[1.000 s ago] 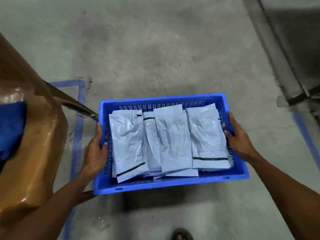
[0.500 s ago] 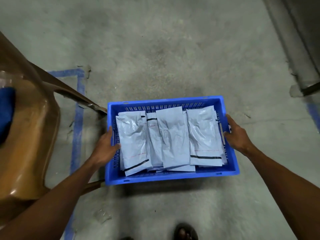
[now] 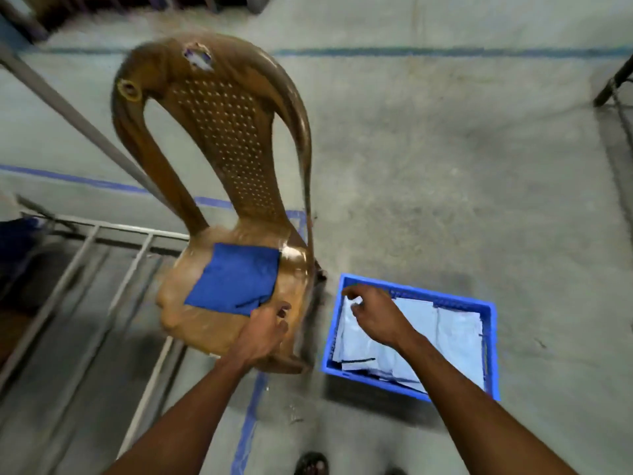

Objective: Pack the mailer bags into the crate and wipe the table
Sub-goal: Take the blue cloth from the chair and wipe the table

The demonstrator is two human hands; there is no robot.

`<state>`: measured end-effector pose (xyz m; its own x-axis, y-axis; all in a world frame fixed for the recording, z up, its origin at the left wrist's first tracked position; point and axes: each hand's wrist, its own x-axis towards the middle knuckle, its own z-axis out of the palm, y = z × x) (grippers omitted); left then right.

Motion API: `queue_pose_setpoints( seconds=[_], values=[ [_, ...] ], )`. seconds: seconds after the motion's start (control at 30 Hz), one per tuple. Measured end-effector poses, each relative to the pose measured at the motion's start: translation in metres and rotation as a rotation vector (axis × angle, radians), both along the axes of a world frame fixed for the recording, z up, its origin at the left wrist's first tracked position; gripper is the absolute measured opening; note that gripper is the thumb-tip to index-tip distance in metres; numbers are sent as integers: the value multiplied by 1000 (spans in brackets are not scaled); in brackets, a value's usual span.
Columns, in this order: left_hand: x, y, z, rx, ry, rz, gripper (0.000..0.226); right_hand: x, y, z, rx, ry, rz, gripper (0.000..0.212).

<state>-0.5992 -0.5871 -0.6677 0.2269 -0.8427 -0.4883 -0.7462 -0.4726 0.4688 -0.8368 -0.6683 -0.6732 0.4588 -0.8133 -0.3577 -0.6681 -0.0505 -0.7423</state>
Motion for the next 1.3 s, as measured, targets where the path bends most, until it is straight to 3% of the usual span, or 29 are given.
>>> queue_pose_setpoints(
  seconds=[0.2, 0.37, 0.5, 0.67, 0.83, 0.93, 1.03, 1.13, 1.2, 1.27, 1.3],
  values=[
    [99, 10, 31, -2, -88, 119, 35, 133, 2, 34, -22, 81, 252, 44],
    [177, -24, -32, 28, -47, 62, 37, 214, -33, -20, 23, 197, 315, 47],
    [216, -71, -96, -14, -155, -144, 48, 263, -73, -78, 11, 354, 374, 49],
    [247, -110, -139, -36, -403, -400, 73, 299, -100, -124, -124, 627, 461, 77],
    [248, -101, -158, -120, -446, -477, 59, 305, -78, -127, -307, 731, 570, 65],
    [234, -79, -140, -163, -359, -445, 46, 303, -61, -105, -264, 658, 561, 58],
    [234, -56, -109, -153, -150, -266, 35, 293, -42, -78, -230, 492, 534, 43],
    [238, -39, -64, -96, 95, -120, 22, 288, -32, -33, -335, 426, 611, 51],
    [235, -32, -22, -122, 163, -122, 35, 290, -25, 9, -417, 407, 691, 52],
    [230, -26, 27, -197, 185, -108, 60, 293, -20, 70, -492, 429, 655, 37],
    [227, -22, 54, -237, 160, -114, 68, 293, -16, 100, -550, 376, 639, 43]
  ],
)
